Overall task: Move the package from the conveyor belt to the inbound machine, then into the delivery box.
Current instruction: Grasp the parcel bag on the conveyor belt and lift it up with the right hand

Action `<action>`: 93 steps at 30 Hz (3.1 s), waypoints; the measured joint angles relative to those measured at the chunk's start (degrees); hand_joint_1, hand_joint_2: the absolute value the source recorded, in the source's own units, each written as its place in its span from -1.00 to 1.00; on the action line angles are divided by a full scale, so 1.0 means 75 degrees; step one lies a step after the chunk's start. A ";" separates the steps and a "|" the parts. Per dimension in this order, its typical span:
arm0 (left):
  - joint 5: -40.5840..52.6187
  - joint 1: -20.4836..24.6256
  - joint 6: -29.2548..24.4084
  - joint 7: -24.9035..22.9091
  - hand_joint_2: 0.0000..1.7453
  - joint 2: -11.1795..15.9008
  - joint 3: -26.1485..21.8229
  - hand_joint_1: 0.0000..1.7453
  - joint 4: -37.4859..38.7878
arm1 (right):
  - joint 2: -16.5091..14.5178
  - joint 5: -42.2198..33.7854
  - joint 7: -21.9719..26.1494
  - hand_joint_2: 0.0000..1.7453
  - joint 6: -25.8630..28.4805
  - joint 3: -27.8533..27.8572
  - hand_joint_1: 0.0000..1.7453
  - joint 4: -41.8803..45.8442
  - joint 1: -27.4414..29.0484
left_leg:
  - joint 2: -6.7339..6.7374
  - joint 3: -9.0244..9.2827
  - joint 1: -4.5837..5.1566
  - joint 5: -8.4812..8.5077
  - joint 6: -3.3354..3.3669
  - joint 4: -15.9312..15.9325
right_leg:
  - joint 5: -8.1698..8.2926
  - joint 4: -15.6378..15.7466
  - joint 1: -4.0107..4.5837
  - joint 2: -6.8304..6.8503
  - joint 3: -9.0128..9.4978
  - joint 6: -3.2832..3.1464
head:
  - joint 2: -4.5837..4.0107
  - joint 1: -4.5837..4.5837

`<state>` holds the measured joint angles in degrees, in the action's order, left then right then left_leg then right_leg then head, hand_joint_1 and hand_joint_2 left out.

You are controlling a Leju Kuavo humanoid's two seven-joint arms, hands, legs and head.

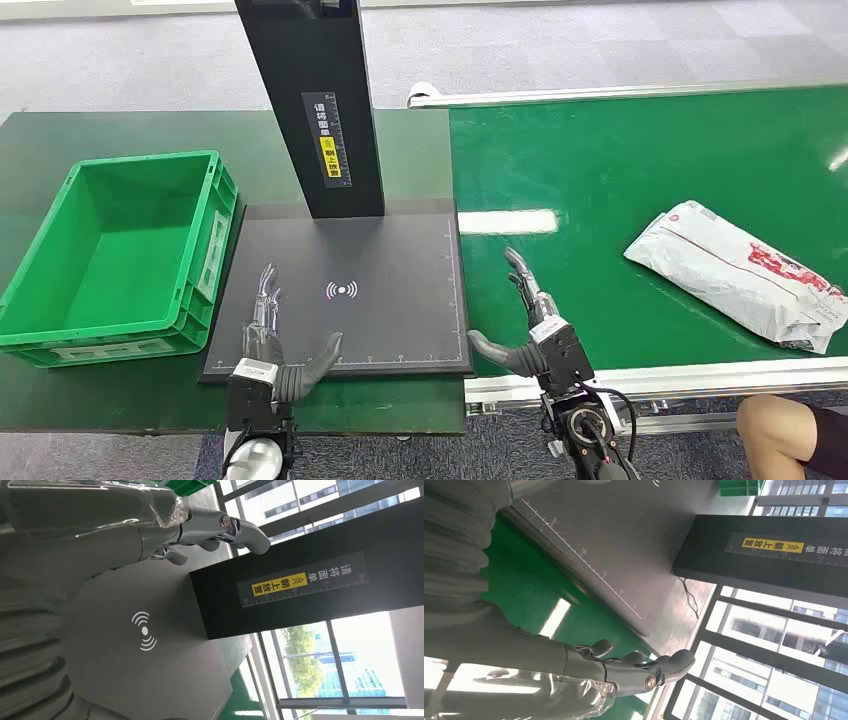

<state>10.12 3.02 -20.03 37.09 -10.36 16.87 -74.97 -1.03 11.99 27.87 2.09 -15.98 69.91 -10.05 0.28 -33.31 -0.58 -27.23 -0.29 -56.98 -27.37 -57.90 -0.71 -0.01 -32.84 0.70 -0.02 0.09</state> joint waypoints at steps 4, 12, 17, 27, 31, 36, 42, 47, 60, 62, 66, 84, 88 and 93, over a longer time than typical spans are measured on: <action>0.0000 -0.0003 -0.0001 -0.0001 1.00 0.0000 0.0000 -1.00 0.0000 | 0.0000 0.0001 0.0000 1.00 -0.0007 0.0000 -1.00 -0.0007 -0.0001 | 0.0000 0.0000 0.0000 0.0000 0.0000 0.0000 | 0.0000 0.0000 0.0000 0.0000 0.0000 0.0000 | 0.0000 0.0000; 0.0000 -0.0006 -0.0004 -0.0009 1.00 0.0000 0.0000 -1.00 -0.0003 | 0.0000 0.0001 0.0000 1.00 -0.0007 -0.0003 -1.00 -0.0020 -0.0007 | 0.0000 0.0000 0.0000 0.0000 0.0000 0.0000 | 0.0000 0.0000 0.0000 0.0000 0.0000 0.0000 | 0.0001 0.0000; 0.0000 -0.0010 -0.0004 -0.0012 1.00 0.0000 -0.0001 -1.00 -0.0003 | 0.0000 0.0000 0.0000 1.00 -0.0007 -0.0006 -1.00 -0.0028 -0.0012 | 0.0000 0.0000 0.0000 0.0000 0.0000 0.0000 | 0.0000 0.0000 0.0000 0.0000 0.0000 0.0000 | 0.0001 0.0000; 0.0000 -0.0013 -0.0004 -0.0012 1.00 0.0000 -0.0003 -1.00 -0.0003 | 0.0000 0.0001 0.0000 1.00 -0.0007 -0.0006 -1.00 -0.0031 -0.0020 | 0.0000 0.0000 0.0000 0.0000 0.0000 0.0000 | 0.0000 0.0000 0.0000 0.0000 0.0000 0.0000 | 0.0001 0.0000; 0.0001 -0.0014 -0.0004 -0.0012 1.00 0.0000 -0.0003 -1.00 -0.0003 | 0.0000 0.0000 0.0000 1.00 -0.0007 -0.0006 -1.00 -0.0031 -0.0022 | 0.0000 0.0000 0.0000 0.0000 0.0000 0.0000 | 0.0000 0.0000 0.0000 0.0000 0.0000 0.0000 | 0.0001 0.0000; 0.0000 -0.0014 -0.0004 -0.0012 1.00 0.0000 -0.0003 -1.00 -0.0003 | 0.0000 0.0001 -0.0001 1.00 -0.0007 -0.0006 -1.00 -0.0031 -0.0035 | 0.0000 0.0000 0.0000 0.0000 0.0000 0.0000 | 0.0000 0.0000 0.0000 0.0000 0.0000 0.0000 | 0.0001 0.0000; 0.0000 -0.0014 -0.0004 -0.0012 1.00 0.0000 -0.0003 -1.00 -0.0003 | 0.0000 -0.0015 -0.0010 1.00 0.0015 -0.0006 -1.00 -0.0063 -0.0048 | 0.0000 0.0000 0.0000 0.0000 0.0000 0.0000 | 0.0000 0.0000 0.0000 0.0000 0.0000 0.0000 | 0.0001 0.0001; 0.0074 -0.0011 -0.0014 0.0113 1.00 0.0003 0.0019 -1.00 -0.0012 | 0.0034 0.0043 -0.0135 1.00 0.0355 0.0021 -1.00 -0.0087 -0.0012 | 0.0000 0.0001 0.0000 0.0000 0.0000 0.0000 | 0.0000 0.0000 0.0000 0.0000 -0.0002 0.0000 | 0.0001 0.0000; -0.0070 0.0056 -0.0130 0.0277 1.00 0.0023 0.0242 -1.00 0.0002 | 0.0813 0.3617 -0.1619 1.00 0.3087 0.0899 -1.00 -0.1182 -0.0290 | -0.0002 0.0001 0.0001 0.0000 0.0000 -0.0003 | 0.0002 0.0001 -0.0001 0.0000 0.0000 0.0001 | 0.0000 -0.0001; -0.0092 0.0097 -0.0120 0.0290 1.00 0.0017 0.0326 -1.00 0.0025 | 0.0972 0.4346 -0.2122 1.00 0.3331 0.1083 -1.00 -0.1613 -0.0511 | 0.0001 0.0001 0.0001 0.0000 0.0001 -0.0003 | 0.0004 0.0001 -0.0001 -0.0001 0.0000 0.0001 | 0.0000 -0.0001; -0.0165 0.0168 -0.0118 0.0306 1.00 -0.0007 0.0416 -1.00 0.0051 | 0.1286 0.5346 -0.2792 1.00 0.3675 0.1486 -1.00 -0.2770 -0.1193 | -0.0002 0.0002 0.0002 0.0004 0.0006 -0.0005 | 0.0008 0.0001 -0.0003 0.0001 0.0002 0.0003 | 0.0001 -0.0001; -0.0274 0.0118 -0.0071 0.0241 1.00 -0.0006 0.0417 -1.00 0.0050 | 0.2109 0.6423 -0.3625 1.00 0.3528 0.2453 -1.00 -0.5676 -0.3119 | -0.0006 -0.0002 0.0001 0.0004 0.0006 -0.0006 | 0.0010 0.0001 -0.0002 0.0001 0.0002 0.0004 | 0.0001 -0.0001; -0.0274 0.0118 -0.0071 0.0241 1.00 -0.0006 0.0417 -1.00 0.0050 | 0.2118 0.6424 -0.3625 1.00 0.3528 0.2473 -1.00 -0.5781 -0.3150 | -0.0006 -0.0002 0.0001 0.0004 0.0006 -0.0006 | 0.0010 0.0001 -0.0002 0.0001 0.0002 0.0004 | 0.0000 -0.0003; -0.0274 0.0117 -0.0071 0.0240 1.00 -0.0006 0.0417 -1.00 0.0050 | 0.2119 0.6424 -0.3626 1.00 0.3528 0.2476 -1.00 -0.5866 -0.3159 | -0.0006 -0.0002 0.0001 0.0004 0.0006 -0.0006 | 0.0010 0.0001 -0.0002 0.0001 0.0002 0.0004 | 0.0000 -0.0001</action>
<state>8.07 3.90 -20.56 38.89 -10.40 20.00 -74.60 14.86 60.17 0.67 28.55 2.60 25.92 -33.75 0.24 -33.33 -0.57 -27.20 -0.24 -57.03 -27.29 -57.89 -0.73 0.00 -32.83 0.73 -0.02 0.08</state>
